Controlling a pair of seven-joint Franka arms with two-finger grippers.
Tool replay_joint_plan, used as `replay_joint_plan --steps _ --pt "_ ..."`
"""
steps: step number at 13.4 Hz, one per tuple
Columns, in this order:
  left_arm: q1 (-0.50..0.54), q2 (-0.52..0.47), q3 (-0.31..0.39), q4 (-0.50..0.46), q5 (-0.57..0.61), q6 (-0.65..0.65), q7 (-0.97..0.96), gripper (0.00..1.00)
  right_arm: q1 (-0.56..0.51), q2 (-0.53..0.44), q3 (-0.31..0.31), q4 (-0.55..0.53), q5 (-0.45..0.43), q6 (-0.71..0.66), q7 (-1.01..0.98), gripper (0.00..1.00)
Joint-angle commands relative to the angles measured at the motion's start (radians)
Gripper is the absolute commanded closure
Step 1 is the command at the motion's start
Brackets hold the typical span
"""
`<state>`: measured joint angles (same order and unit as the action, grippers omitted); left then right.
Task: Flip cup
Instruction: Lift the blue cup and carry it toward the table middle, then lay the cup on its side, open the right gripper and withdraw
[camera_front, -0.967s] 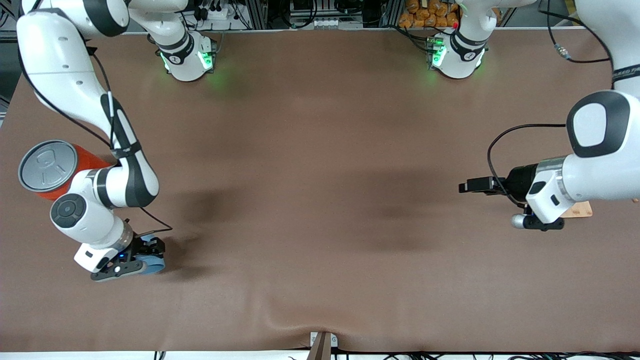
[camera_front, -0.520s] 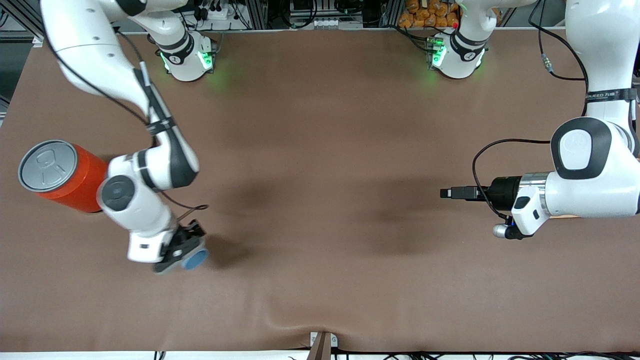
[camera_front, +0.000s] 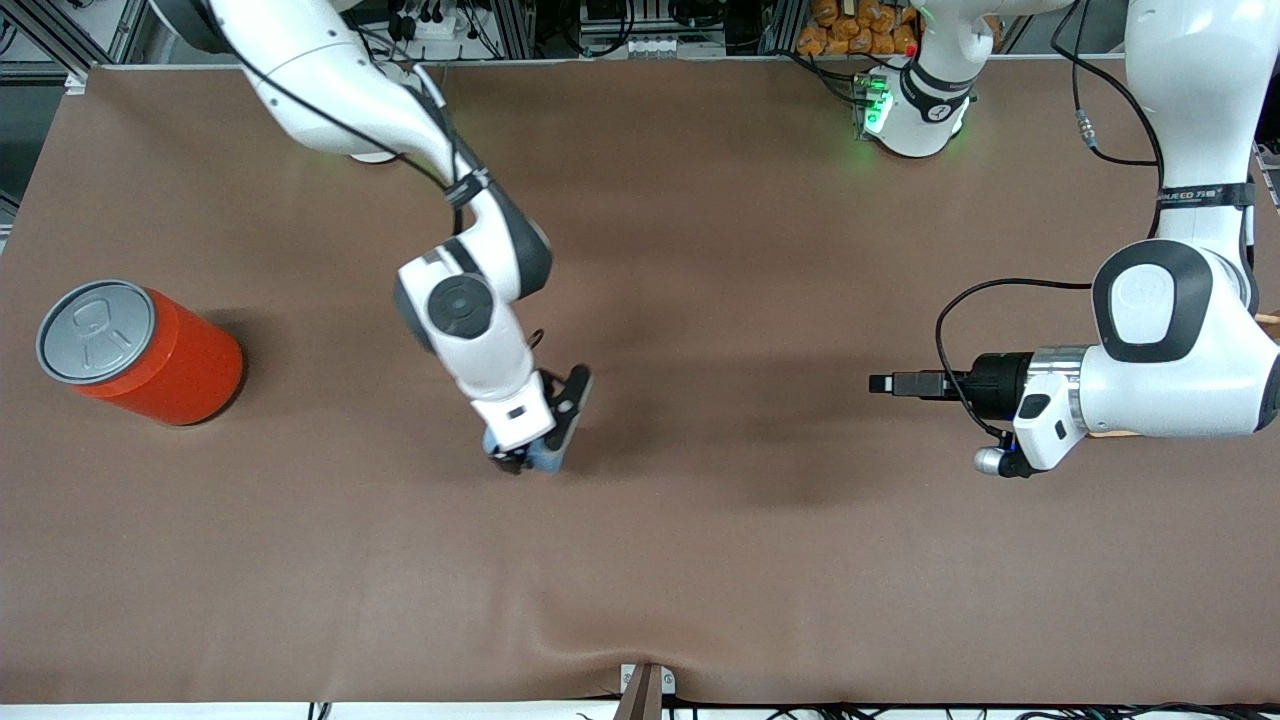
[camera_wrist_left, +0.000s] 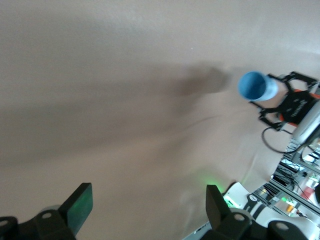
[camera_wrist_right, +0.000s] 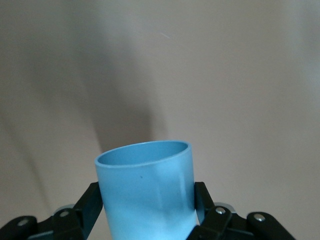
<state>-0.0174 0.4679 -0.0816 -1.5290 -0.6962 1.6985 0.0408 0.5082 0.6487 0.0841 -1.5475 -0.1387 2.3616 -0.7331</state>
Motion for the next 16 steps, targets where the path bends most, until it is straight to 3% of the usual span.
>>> replay_joint_plan --steps 1,6,8,11,16 --pt "0.017 -0.006 0.0 -0.06 -0.09 -0.008 0.077 0.0 0.107 -0.008 -0.014 -0.048 -0.005 0.034 -0.081 0.28" --pt "0.02 0.001 0.0 -0.1 -0.129 -0.008 0.117 0.0 0.188 0.029 -0.012 -0.131 -0.001 0.215 -0.068 0.24" --pt "0.016 0.026 0.0 -0.105 -0.166 -0.008 0.122 0.0 0.194 0.038 -0.012 -0.134 0.001 0.232 -0.045 0.0" --pt "0.001 0.041 0.0 -0.108 -0.183 -0.008 0.126 0.0 0.178 0.019 -0.011 -0.134 0.007 0.219 -0.039 0.0" --pt "-0.018 0.057 -0.012 -0.167 -0.272 -0.002 0.129 0.0 0.041 -0.145 0.051 -0.115 0.039 -0.08 0.147 0.0"
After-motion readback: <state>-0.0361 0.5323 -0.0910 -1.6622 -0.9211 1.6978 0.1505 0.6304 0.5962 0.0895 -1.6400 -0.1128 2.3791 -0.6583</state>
